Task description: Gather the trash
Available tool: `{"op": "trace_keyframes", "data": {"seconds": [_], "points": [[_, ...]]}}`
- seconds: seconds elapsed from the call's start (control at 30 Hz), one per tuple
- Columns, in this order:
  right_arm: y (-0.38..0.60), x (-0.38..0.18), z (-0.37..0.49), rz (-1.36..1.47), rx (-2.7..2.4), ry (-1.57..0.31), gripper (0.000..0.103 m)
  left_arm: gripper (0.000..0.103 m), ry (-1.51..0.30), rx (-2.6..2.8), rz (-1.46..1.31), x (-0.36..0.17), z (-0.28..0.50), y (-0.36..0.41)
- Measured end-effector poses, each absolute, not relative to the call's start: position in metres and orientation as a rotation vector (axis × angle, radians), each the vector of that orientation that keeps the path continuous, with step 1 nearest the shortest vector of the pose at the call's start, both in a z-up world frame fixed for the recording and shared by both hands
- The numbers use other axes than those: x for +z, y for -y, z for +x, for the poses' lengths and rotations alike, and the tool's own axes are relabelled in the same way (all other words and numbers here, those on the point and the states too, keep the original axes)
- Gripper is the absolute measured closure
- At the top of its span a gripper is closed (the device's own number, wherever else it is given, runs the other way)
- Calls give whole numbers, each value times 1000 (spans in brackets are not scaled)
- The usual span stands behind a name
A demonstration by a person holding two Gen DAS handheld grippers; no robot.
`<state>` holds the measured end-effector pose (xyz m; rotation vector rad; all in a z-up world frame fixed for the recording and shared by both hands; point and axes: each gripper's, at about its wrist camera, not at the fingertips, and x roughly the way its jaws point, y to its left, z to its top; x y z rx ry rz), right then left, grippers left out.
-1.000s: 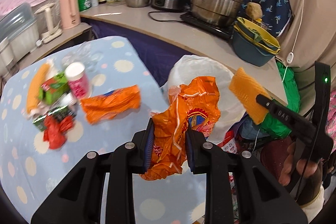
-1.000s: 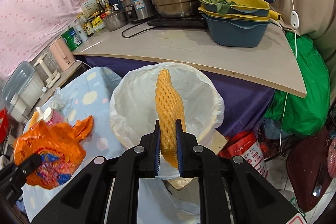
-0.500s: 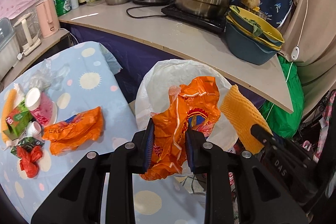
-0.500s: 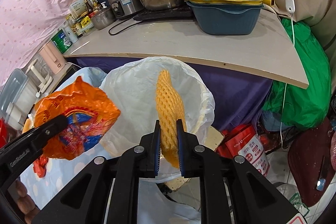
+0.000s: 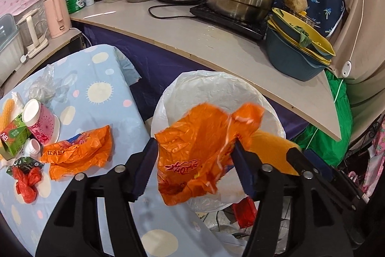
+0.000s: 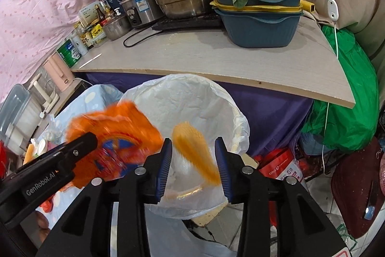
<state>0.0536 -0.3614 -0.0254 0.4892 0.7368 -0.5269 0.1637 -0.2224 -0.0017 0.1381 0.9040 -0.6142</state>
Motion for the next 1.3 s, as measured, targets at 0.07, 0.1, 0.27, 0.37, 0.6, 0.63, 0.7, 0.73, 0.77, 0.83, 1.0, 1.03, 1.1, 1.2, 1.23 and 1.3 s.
{"op": "trace_keyframes", "data": {"seconds": [0.07,0.1,0.27,0.37,0.6,0.63,0.7,0.73,0.77,0.83,1.0,1.03,1.1,1.2,1.23,1.3], "points": [[361,-22,54,488,-525,-730,66,40,-899,-606,134,0,164,219],[361,-20,54,486,-523,-726,66,40,-898,-605,130,0,165,217],[353,-12,56,468,-511,-717,65,40,-890,-597,114,6,165,209],[349,-8,56,460,-505,-713,65,40,-880,-596,106,11,165,205],[339,-2,58,446,-493,-709,64,40,-876,-579,82,18,165,188],[337,-1,59,443,-489,-709,65,40,-877,-574,75,19,166,185],[332,1,61,437,-483,-708,65,40,-875,-566,66,20,166,178],[329,2,61,435,-479,-707,64,40,-873,-561,64,21,166,174],[326,3,62,432,-473,-707,64,40,-870,-556,62,22,166,170],[319,5,64,424,-463,-705,64,40,-866,-541,58,23,166,162],[300,10,74,402,-427,-709,64,35,-878,-501,25,23,169,133],[295,10,75,398,-420,-711,64,35,-880,-492,20,23,169,128],[285,10,80,387,-403,-716,64,33,-882,-469,10,22,170,116],[270,11,86,376,-380,-723,64,30,-887,-428,-13,20,173,93],[265,10,88,372,-371,-725,63,30,-888,-415,-19,19,174,87],[254,10,92,365,-357,-728,59,28,-891,-383,-34,17,177,71]]}}
